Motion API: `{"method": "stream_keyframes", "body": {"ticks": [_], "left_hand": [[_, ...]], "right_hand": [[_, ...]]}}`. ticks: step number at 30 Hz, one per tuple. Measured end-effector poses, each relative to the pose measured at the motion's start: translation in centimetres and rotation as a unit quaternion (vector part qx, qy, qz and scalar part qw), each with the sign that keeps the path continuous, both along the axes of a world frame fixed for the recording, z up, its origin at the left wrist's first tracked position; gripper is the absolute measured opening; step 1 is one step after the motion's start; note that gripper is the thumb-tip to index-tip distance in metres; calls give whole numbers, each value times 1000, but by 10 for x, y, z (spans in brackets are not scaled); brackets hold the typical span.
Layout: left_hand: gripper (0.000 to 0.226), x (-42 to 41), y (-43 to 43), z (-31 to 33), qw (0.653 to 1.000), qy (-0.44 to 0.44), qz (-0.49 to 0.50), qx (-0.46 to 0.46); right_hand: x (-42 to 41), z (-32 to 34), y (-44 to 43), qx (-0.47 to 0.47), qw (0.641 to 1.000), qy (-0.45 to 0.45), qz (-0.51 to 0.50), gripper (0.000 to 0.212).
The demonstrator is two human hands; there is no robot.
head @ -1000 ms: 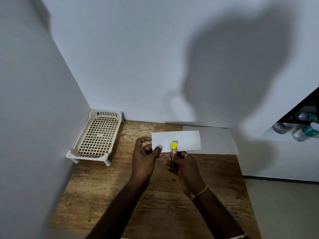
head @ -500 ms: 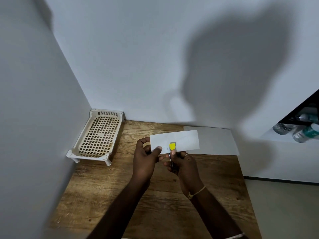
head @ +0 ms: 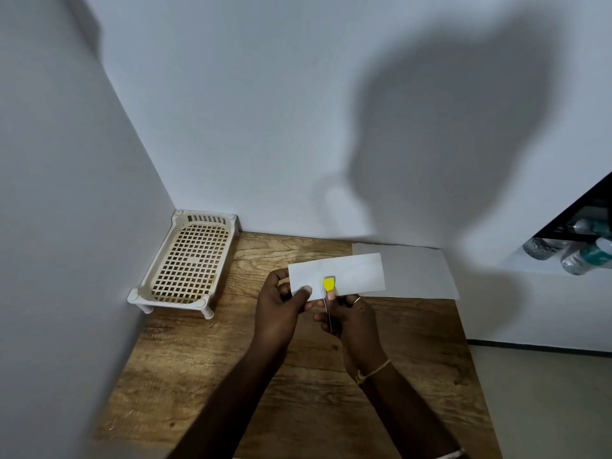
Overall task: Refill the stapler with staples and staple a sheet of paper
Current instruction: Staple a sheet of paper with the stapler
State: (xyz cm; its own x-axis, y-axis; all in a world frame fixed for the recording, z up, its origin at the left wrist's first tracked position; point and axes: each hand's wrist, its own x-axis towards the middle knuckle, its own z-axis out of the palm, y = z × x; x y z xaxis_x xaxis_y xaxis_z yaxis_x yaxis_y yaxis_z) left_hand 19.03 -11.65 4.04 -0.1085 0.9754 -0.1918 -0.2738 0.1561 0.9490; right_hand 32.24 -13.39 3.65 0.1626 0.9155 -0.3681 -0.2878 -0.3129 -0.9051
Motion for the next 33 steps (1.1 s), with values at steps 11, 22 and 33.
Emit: {"method": "stream_keyframes", "body": {"ticks": [11, 22, 33], "left_hand": [[35, 5, 1, 1, 1000, -18, -18, -3], [55, 14, 5, -1, 999, 33, -26, 34], [26, 17, 4, -8, 998, 21, -41, 43]], "right_hand": [[0, -1, 0, -8, 1000, -11, -21, 11], [4, -4, -2, -5, 999, -16, -49, 11], [9, -8, -6, -4, 1000, -12, -18, 14]]}}
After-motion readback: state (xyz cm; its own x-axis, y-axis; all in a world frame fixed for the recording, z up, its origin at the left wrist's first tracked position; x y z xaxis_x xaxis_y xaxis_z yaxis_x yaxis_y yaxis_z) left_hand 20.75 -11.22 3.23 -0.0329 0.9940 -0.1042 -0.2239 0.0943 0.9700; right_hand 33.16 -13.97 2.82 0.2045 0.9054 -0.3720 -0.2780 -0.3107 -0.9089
